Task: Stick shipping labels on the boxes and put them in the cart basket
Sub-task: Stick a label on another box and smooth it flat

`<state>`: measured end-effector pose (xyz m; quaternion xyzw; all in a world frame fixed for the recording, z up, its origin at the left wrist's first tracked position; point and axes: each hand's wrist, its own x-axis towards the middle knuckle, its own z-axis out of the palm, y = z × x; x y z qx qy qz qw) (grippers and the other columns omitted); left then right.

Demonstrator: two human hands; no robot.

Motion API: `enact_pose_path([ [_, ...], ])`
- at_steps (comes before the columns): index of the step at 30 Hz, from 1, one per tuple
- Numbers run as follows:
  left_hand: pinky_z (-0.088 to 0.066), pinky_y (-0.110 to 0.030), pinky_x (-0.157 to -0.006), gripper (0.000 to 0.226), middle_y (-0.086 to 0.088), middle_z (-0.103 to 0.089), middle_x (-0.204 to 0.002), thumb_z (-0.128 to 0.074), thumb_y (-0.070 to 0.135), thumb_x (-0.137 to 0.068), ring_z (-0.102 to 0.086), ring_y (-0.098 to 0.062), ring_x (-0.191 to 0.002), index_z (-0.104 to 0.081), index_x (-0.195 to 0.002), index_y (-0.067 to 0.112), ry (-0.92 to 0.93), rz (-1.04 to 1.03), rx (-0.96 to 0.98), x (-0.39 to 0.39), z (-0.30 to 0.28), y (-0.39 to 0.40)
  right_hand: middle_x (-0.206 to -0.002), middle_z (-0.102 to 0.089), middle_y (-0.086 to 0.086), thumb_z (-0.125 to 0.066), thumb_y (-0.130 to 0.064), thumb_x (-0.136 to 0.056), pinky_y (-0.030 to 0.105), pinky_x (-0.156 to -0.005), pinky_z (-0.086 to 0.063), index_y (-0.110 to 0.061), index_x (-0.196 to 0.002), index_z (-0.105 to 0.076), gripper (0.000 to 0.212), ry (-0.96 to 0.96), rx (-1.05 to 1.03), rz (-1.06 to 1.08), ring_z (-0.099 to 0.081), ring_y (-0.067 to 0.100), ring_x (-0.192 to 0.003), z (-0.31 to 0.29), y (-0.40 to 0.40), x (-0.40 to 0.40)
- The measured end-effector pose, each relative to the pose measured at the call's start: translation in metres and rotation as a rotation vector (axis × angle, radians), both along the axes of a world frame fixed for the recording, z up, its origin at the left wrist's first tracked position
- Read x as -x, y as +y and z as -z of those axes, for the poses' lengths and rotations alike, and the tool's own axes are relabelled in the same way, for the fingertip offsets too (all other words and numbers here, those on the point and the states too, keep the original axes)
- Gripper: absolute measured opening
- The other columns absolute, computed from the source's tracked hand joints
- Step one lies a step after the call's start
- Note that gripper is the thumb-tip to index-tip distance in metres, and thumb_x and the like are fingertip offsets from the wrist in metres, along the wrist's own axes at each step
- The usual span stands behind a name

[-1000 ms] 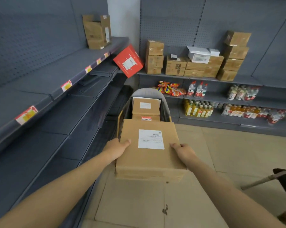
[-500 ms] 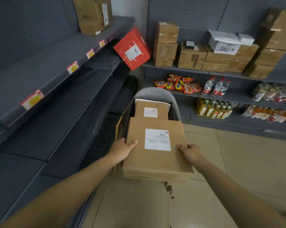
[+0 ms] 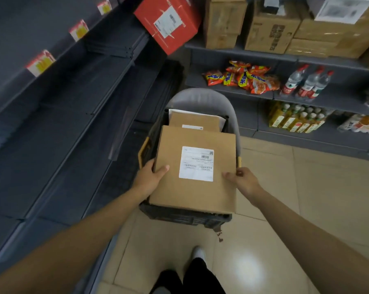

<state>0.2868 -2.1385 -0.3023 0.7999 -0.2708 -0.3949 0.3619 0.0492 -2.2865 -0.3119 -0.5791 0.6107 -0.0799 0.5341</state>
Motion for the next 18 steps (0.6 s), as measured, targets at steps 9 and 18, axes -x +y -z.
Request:
enact_pose_path([
  [9,-0.046,-0.032,-0.090,0.069,0.013,-0.047,-0.122,-0.070,0.034,-0.084,-0.050,-0.011,-0.110,-0.030,-0.140,0.026,0.048,0.027,-0.017,-0.033,0.039,-0.017,-0.110,-0.058,-0.001,-0.085,-0.022,-0.070,0.033,-0.080,-0.048,-0.020,-0.116,-0.044,0.062,0.027,-0.055,-0.015,-0.058,0.019,-0.097,0.022,-0.017,-0.010],
  [18,-0.049,-0.029,-0.089,0.056,0.007,-0.048,-0.115,-0.071,0.008,-0.083,-0.052,-0.013,-0.108,-0.037,-0.126,0.018,-0.036,0.154,-0.101,-0.054,0.067,-0.009,-0.114,-0.063,0.016,-0.057,0.009,-0.081,0.028,-0.068,-0.054,-0.005,-0.122,-0.053,0.043,0.237,-0.122,-0.166,-0.062,0.026,-0.093,0.036,-0.012,-0.012],
])
